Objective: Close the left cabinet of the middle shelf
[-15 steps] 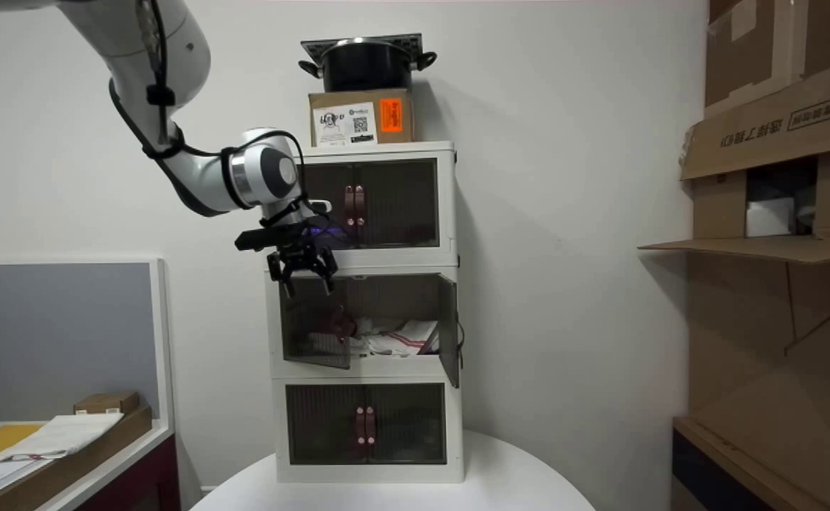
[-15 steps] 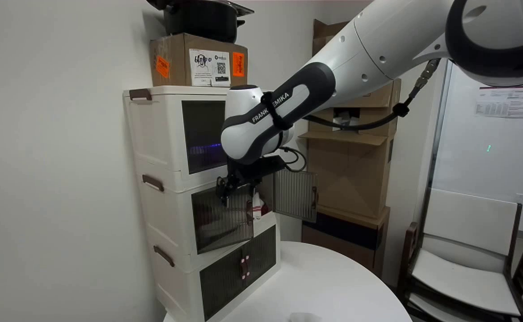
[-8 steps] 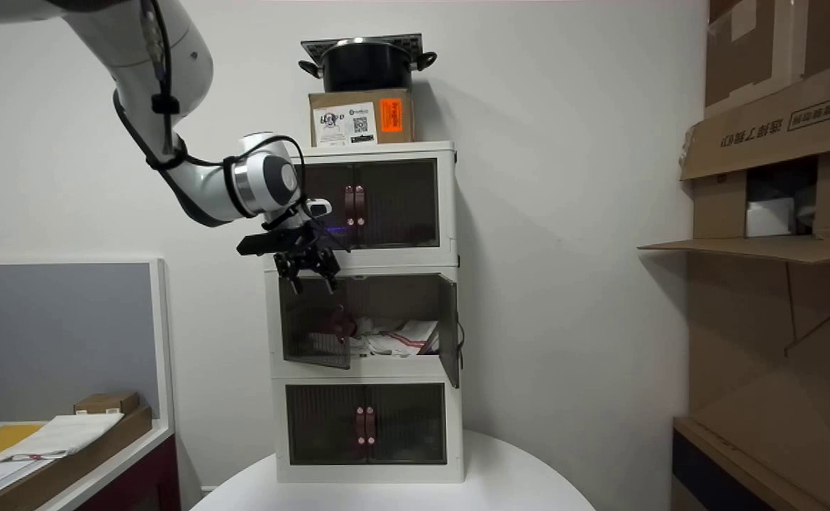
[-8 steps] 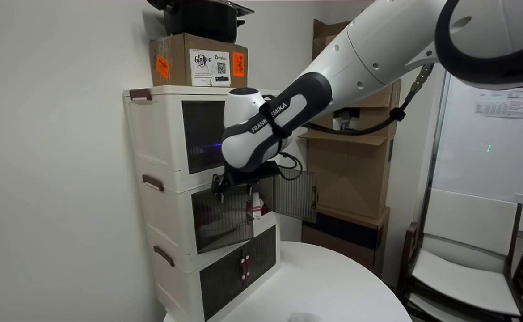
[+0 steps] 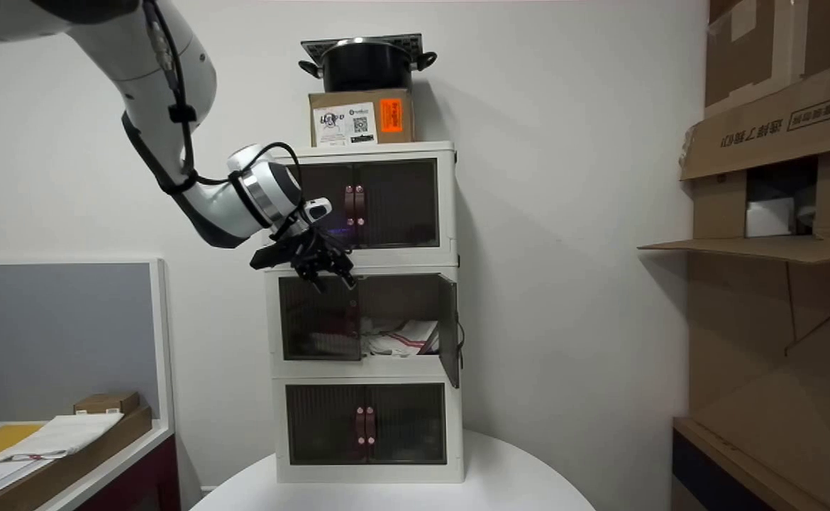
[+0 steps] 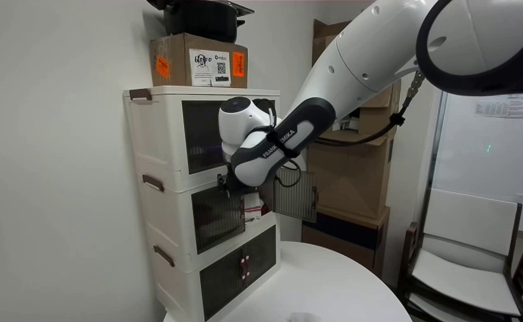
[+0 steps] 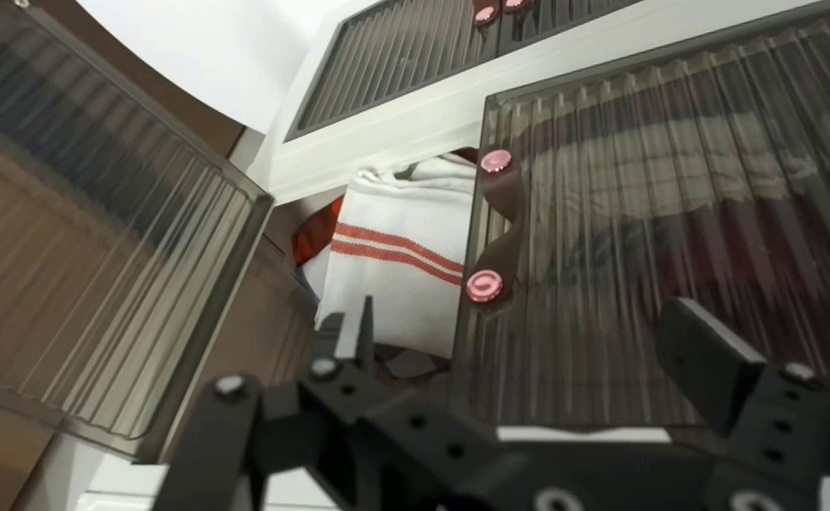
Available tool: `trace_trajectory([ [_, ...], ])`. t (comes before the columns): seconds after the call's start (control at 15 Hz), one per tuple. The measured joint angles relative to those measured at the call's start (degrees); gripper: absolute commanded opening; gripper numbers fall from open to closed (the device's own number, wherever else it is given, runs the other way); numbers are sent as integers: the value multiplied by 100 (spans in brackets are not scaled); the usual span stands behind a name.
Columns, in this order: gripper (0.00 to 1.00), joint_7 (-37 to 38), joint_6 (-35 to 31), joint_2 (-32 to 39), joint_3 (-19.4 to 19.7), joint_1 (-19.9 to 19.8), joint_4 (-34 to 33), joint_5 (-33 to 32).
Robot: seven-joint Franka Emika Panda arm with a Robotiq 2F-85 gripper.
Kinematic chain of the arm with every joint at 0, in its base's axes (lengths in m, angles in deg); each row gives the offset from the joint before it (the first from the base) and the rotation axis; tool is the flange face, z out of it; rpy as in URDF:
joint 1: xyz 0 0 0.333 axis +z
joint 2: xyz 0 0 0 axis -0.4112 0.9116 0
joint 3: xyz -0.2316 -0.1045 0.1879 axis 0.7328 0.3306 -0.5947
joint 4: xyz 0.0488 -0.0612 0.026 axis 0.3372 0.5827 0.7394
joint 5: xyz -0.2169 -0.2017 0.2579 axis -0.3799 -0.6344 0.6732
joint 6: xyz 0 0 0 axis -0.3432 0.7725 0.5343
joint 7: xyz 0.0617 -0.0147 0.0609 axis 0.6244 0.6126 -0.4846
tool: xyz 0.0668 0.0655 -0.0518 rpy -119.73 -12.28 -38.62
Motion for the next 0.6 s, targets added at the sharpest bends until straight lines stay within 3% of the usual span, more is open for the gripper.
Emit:
trace_trajectory([
  [0.33, 100, 201, -83, 31, -107, 13, -27, -208],
  [0.6, 100, -457, -838, 37, -540, -195, 99, 322],
])
